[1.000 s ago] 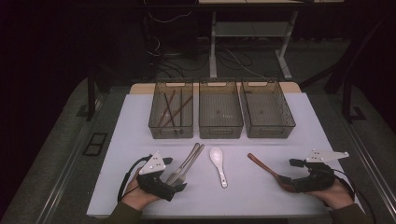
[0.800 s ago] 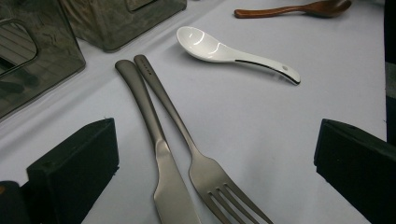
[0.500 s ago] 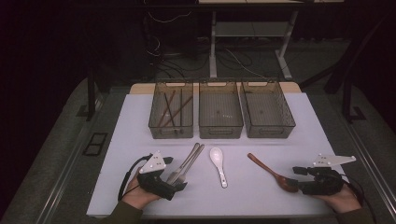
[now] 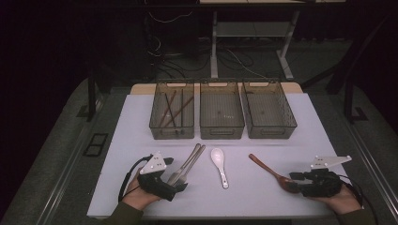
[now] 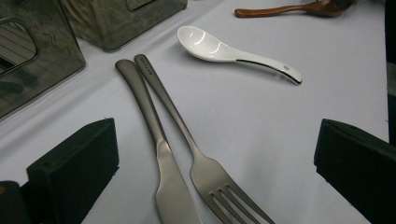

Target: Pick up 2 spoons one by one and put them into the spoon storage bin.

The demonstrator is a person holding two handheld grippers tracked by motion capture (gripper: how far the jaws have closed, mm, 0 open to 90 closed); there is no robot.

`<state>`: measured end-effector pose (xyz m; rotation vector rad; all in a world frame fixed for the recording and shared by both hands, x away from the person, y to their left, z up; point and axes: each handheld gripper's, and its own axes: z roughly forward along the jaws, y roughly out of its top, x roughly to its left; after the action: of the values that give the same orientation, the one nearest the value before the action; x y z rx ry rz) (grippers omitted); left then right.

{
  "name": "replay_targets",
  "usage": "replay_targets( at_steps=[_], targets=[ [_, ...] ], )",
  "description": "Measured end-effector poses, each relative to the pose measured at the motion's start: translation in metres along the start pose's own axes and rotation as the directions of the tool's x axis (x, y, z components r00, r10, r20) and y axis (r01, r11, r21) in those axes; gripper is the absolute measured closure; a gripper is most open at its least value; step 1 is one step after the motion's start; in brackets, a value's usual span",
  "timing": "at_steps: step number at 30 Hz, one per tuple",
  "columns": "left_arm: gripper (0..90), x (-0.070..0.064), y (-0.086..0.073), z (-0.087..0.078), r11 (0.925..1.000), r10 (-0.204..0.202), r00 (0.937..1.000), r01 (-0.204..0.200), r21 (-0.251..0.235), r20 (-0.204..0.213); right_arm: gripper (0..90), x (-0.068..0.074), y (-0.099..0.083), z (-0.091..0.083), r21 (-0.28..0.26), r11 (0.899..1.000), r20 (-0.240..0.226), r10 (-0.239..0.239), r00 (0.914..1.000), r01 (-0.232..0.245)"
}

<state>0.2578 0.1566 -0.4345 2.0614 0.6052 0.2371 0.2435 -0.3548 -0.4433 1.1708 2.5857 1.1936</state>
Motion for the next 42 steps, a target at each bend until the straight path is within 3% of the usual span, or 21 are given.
replay_targets(
  at_steps=[5, 10, 14, 20, 42],
  targets=[
    [0.0, 0.0, 0.0, 0.0, 1.0, 0.001, 1.0, -0.001, 0.002, 0.0, 49.9, 0.002, 0.0, 0.003, 0.023, 1.0, -0.004, -0.005, 1.0, 0.005],
    [0.0, 0.0, 0.0, 0.0, 1.0, 0.001, 1.0, -0.001, 0.004, 0.0, 50.5, 0.004, -0.001, 0.006, 0.042, 0.998, 0.005, -0.039, 0.9992, 0.039],
    [0.0, 0.0, 0.0, 0.0, 1.0, 0.002, 1.0, -0.002, 0.003, 0.0, 53.7, 0.006, 0.0, 0.006, 0.053, 0.997, 0.018, -0.061, 0.998, 0.06],
    [0.0, 0.0, 0.0, 0.0, 1.0, 0.002, 1.0, -0.002, 0.004, 0.0, 62.2, 0.009, 0.001, 0.007, 0.067, 0.993, 0.0, -0.095, 0.9954, 0.095],
    [0.0, 0.0, 0.0, 0.0, 1.0, 0.002, 1.0, -0.002, 0.006, 0.0, 79.1, 0.011, 0.003, 0.005, 0.06, 0.99, -0.037, -0.124, 0.9916, 0.126]
  ],
)
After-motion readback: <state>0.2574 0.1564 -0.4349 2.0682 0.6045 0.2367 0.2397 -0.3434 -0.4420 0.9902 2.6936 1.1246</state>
